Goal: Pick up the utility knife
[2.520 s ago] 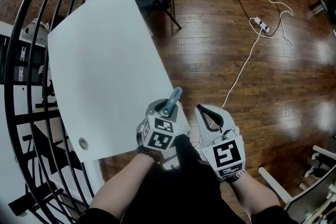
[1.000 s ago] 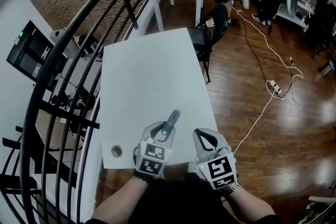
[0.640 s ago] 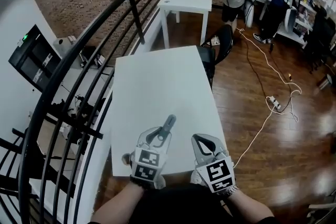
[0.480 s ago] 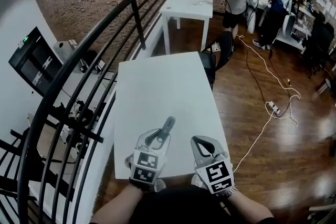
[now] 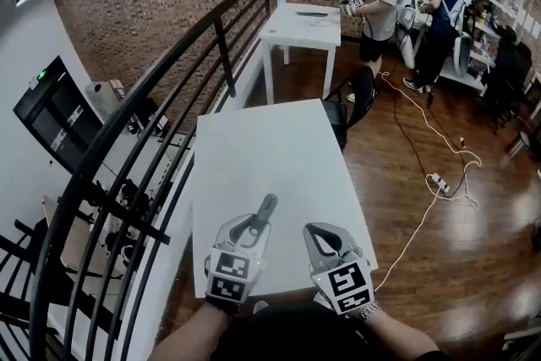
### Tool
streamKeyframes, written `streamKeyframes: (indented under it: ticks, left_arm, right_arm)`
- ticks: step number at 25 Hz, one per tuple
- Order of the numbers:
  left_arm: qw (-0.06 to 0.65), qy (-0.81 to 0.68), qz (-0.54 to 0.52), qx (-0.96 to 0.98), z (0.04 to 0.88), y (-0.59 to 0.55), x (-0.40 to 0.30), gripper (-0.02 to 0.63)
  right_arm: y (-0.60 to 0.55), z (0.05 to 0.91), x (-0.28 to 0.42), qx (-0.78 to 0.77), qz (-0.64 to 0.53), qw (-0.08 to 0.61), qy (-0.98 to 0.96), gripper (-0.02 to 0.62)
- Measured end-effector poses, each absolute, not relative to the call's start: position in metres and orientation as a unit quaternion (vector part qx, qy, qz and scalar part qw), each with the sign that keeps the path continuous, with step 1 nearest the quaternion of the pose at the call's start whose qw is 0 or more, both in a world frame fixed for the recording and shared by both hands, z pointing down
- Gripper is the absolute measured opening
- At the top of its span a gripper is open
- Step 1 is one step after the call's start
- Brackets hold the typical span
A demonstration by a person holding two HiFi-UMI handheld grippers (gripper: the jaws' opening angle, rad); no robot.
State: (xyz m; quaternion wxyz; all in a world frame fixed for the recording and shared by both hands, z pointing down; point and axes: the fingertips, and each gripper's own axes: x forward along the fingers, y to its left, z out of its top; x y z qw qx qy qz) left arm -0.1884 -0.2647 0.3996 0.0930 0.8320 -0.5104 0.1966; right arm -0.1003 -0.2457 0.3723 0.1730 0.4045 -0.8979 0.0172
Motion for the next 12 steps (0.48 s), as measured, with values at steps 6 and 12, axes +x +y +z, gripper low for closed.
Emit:
streamKeyframes:
  ticks: [6, 12]
  left_arm:
    - [0.087, -0.513, 0.186, 0.834, 0.392, -0.265, -0.192, 0.147]
    - [0.086, -0.515, 0.178, 0.834, 0.386, -0.265, -0.188, 0.147]
  right_arm:
    - [-0.245, 0.37, -0.108, 0.401, 0.012, 0.171, -0.9, -0.008]
    - [-0.245, 0.367, -0.11, 0.395, 0.009, 0.173, -0.902, -0.008]
